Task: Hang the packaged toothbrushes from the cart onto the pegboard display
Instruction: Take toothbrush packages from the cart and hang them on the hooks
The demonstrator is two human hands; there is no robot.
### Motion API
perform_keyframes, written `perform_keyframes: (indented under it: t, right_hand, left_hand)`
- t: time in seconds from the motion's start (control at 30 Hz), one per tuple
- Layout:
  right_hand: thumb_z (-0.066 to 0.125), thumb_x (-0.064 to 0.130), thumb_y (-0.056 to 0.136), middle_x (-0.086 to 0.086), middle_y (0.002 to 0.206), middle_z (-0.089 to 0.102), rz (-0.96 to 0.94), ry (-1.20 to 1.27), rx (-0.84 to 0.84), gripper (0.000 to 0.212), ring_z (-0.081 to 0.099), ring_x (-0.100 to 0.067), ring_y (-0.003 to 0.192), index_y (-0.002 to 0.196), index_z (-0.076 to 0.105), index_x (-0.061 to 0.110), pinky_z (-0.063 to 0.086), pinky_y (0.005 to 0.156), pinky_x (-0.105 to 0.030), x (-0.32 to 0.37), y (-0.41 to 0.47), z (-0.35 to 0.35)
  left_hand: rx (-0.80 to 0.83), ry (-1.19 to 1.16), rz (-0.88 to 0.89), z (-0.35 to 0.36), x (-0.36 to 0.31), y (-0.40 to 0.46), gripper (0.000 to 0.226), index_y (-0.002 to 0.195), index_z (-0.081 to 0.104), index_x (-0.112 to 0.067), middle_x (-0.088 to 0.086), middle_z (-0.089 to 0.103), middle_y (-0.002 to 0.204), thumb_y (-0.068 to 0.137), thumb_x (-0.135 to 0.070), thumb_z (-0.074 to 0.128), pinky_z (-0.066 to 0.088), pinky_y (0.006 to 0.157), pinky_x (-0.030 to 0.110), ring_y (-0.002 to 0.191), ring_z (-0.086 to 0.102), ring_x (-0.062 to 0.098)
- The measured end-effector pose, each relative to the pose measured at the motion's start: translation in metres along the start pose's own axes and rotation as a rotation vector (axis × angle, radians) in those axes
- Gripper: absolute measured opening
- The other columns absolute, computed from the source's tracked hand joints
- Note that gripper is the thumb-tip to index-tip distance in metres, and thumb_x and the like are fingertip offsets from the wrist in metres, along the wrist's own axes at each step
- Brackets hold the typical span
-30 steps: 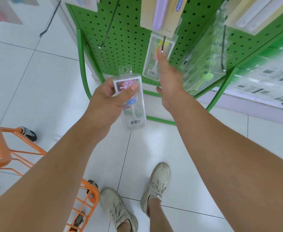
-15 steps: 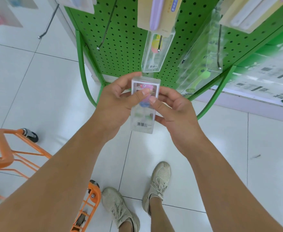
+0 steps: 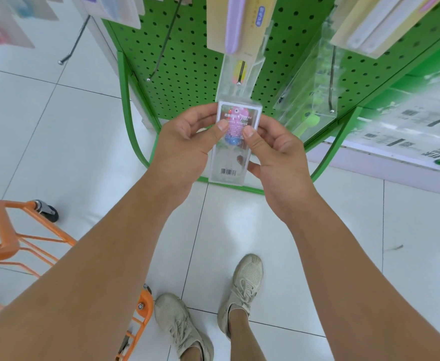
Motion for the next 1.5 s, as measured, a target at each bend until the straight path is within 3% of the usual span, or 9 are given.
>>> perform_keyframes:
  t: [0.13,0.4,0.6,0.73,0.9,0.97,1.17,1.27,1.5]
  right_hand:
    - [0.061,0.011,0.1,-0.013,0.114,0.072,-0.035,-0.059,0.007,0.025,0.07,-0.016,0.096,0.123,0.067,0.015,0.06,0.088,-0.048,0.0,0.005,-0.002]
    - [0.065,0.011,0.097,-0.003,0.104,0.073,-0.059,-0.069,0.045,0.025,0.071,-0.019,0.096,0.122,0.067,0.012,0.062,0.083,-0.045,0.003,0.005,-0.004]
    - [0.082,0.011,0.082,-0.003,0.093,0.074,-0.111,-0.042,-0.097,0.023,0.072,-0.016,0.075,0.1,0.069,0.006,0.06,0.066,-0.032,0.005,-0.009,0.009]
    - [0.071,0.015,0.091,-0.006,0.089,0.073,-0.001,0.095,-0.004,0.005,0.068,-0.021,0.082,0.092,0.072,0.01,0.06,0.074,-0.045,0.005,-0.011,0.004]
    - [0.077,0.025,0.087,0.008,0.109,0.074,0.091,-0.042,0.016,0.04,0.065,-0.003,0.086,0.125,0.064,0.023,0.046,0.071,-0.027,0.005,-0.001,-0.013]
    - [0.072,0.025,0.091,0.009,0.103,0.074,0.069,-0.08,0.048,0.032,0.063,-0.002,0.086,0.123,0.068,0.023,0.043,0.074,-0.027,0.007,0.002,-0.014]
    - [0.071,0.026,0.092,-0.013,0.119,0.07,0.001,-0.044,-0.007,0.031,0.067,-0.03,0.11,0.121,0.069,0.017,0.049,0.101,-0.055,0.006,0.007,-0.013]
    - [0.071,0.025,0.093,-0.01,0.115,0.072,0.008,-0.043,-0.034,0.03,0.067,-0.021,0.102,0.122,0.069,0.017,0.052,0.093,-0.045,0.003,0.009,-0.011]
    - [0.072,0.022,0.093,-0.013,0.119,0.07,-0.028,-0.076,-0.076,0.031,0.067,-0.03,0.109,0.123,0.068,0.015,0.053,0.076,-0.028,0.005,0.026,-0.006]
  left_hand:
    - [-0.007,-0.021,-0.005,0.001,0.002,0.003,0.026,0.118,0.068,-0.019,0.004,0.073,0.117,0.094,-0.009,0.066,0.053,0.102,0.041,0.112,0.068,0.021]
    - [0.009,-0.076,-0.035,0.001,0.001,-0.001,0.032,0.129,0.063,-0.012,0.005,0.07,0.124,0.098,-0.007,0.06,0.056,0.092,0.031,0.11,0.069,0.019]
    - [0.125,0.024,-0.084,0.01,-0.003,-0.009,0.044,0.126,0.062,-0.026,-0.001,0.071,0.119,0.091,-0.053,0.059,0.056,0.085,0.035,0.108,0.069,0.015]
    - [0.32,0.049,-0.091,0.003,0.002,-0.01,0.059,0.126,0.062,-0.009,0.013,0.072,0.115,0.072,-0.016,0.085,0.054,0.098,0.05,0.109,0.069,0.03]
    - [0.182,-0.013,-0.049,0.0,0.003,-0.006,0.062,0.125,0.063,-0.009,0.003,0.076,0.107,0.067,-0.018,0.083,0.055,0.088,0.029,0.099,0.072,0.016]
    - [0.159,0.003,-0.013,0.005,0.002,-0.005,0.058,0.128,0.061,-0.007,0.002,0.075,0.107,0.074,-0.022,0.077,0.054,0.086,0.026,0.097,0.07,0.012]
    - [0.157,0.04,-0.019,0.014,-0.002,-0.003,0.034,0.13,0.064,-0.018,0.007,0.071,0.119,0.101,-0.032,0.055,0.054,0.096,0.038,0.113,0.067,0.026]
    - [0.117,0.058,-0.01,0.014,-0.004,-0.002,0.032,0.129,0.064,-0.016,0.003,0.074,0.112,0.102,-0.029,0.055,0.058,0.081,0.029,0.1,0.07,0.017]
    - [0.022,0.095,-0.016,0.013,-0.003,0.01,0.028,0.126,0.067,-0.021,0.004,0.074,0.115,0.1,-0.031,0.06,0.052,0.103,0.047,0.111,0.068,0.026]
Point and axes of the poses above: each hand's wrist, its own y-axis towards the middle knuckle, its own z-axis out of the palm, x = y × z, the point moved 2 cm from there along y, towards the middle knuckle
